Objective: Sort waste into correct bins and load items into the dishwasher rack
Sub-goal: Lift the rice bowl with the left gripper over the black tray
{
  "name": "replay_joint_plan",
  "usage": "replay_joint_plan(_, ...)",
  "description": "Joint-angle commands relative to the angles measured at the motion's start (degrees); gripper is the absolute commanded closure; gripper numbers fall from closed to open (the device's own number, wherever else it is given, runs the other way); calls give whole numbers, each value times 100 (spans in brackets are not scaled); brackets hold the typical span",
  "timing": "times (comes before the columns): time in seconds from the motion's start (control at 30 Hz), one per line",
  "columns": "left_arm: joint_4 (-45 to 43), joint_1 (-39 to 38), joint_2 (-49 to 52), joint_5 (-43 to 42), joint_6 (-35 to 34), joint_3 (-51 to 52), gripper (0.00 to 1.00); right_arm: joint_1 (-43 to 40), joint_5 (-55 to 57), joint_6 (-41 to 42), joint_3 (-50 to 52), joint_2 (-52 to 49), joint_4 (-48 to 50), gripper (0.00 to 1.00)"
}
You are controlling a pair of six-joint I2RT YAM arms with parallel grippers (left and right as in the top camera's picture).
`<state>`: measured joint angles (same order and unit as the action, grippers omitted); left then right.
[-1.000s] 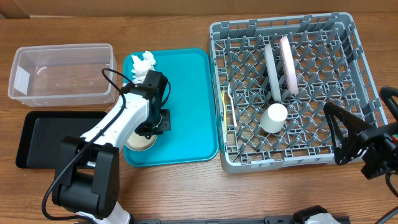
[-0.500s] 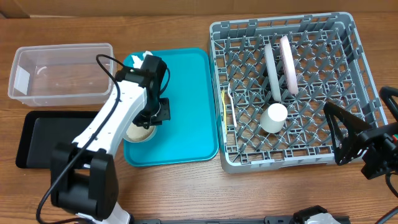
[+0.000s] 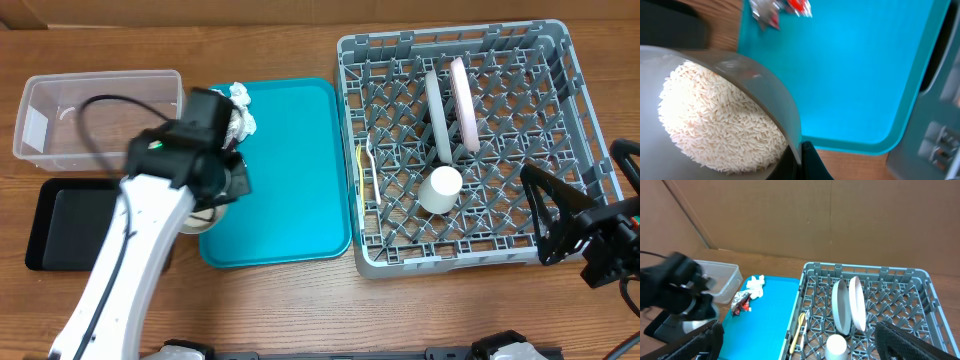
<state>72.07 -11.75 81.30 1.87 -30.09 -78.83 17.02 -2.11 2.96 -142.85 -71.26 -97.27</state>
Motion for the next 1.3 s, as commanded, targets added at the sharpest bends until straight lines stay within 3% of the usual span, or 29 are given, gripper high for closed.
replay_joint_plan(0.0,4,693,-256,-37,103,-142,96,11,57,28,2,-4,24,0)
replay_joint_plan(0.3,-584,3276,-258,-2398,1801,612,96,11,57,28,2,-4,24,0)
replay_joint_plan(0.57,-1375,4931,-254,-4153,3451,1751,96,11,57,28,2,-4,24,0)
replay_joint_plan(0.83,-2721,5678,-234,-5731,3807,2973,96,11,57,28,2,-4,24,0)
replay_joint_plan(1.07,-2706,6568,-232,-7228,4640,3436,96,11,57,28,2,-4,26,0)
replay_joint_plan(1.27,-2627,7073,-229,-7372,5090,3458,96,11,57,28,2,-4,24,0)
